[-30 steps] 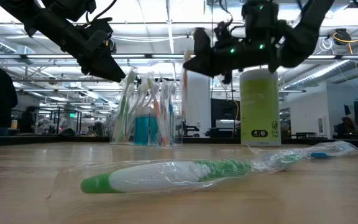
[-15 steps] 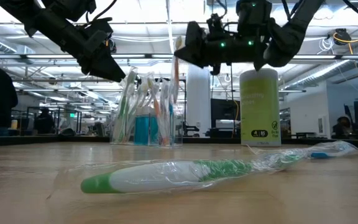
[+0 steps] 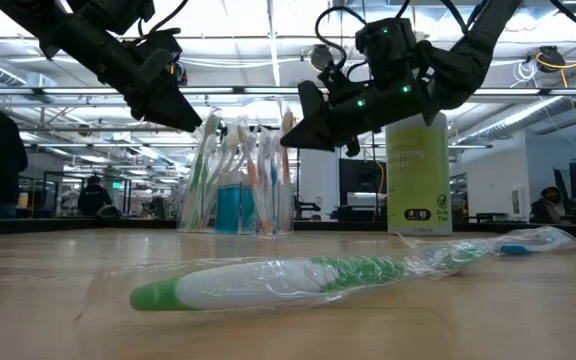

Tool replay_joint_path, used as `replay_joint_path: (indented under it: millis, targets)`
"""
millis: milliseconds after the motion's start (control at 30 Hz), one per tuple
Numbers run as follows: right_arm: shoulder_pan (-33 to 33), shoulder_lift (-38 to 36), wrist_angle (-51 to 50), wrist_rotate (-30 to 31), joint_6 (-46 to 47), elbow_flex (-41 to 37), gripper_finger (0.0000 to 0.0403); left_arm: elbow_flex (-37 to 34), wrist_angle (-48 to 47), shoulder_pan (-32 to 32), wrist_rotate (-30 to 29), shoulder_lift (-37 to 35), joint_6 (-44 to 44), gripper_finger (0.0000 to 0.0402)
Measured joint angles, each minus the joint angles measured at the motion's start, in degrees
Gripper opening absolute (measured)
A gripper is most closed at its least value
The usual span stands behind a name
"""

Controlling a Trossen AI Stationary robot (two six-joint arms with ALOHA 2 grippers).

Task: Pick & Place toothbrushing station
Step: Put the orange toothbrush into the transparent organizer, then put the green toothbrush into the transparent organizer

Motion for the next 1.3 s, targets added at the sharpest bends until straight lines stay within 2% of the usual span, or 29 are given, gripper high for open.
replay_joint_path:
  millis: [133,267,433,667,800,1033,1167,1300]
  targets:
    - [0.8,0.0,-1.3,0.0,2.5,0.0,0.0016,0.0,0.0,0.0,0.0,0.0,0.1,0.0223]
    - [0.7,-0.1,-3.2,-3.9,2.9,0.0,0.0016,0.0,0.0,0.0,0.0,0.0,0.1,0.0223]
    - [0.7,-0.1,-3.4,-4.1,2.5,0.1,0.0024,0.0,0.0,0.0,0.0,0.0,0.1,0.0223]
    - [0.8,0.0,-1.7,-6.0,1.5,0.0,0.0085,0.0,0.0,0.0,0.0,0.0,-3.0,0.0223]
    - [0.8,-2.2,-4.7,-5.9,1.1,-0.1,0.013,0.0,-0.4,-0.2,0.1,0.0,-6.8,0.0223]
    - [1.3,-12.1,-17.5,-5.9,1.4,-0.1,0.0179,0.0,-3.3,-4.8,0.5,0.0,-12.8,0.0223]
    - [3.2,-17.5,-29.4,-5.9,4.3,-0.1,0.0184,0.0,-3.0,-10.6,0.5,0.0,-16.5,0.0223]
    - [6.9,-20.2,-39.0,-5.9,6.8,-0.1,0.018,0.0,3.0,-18.3,-0.5,2.9,-21.6,0.0223]
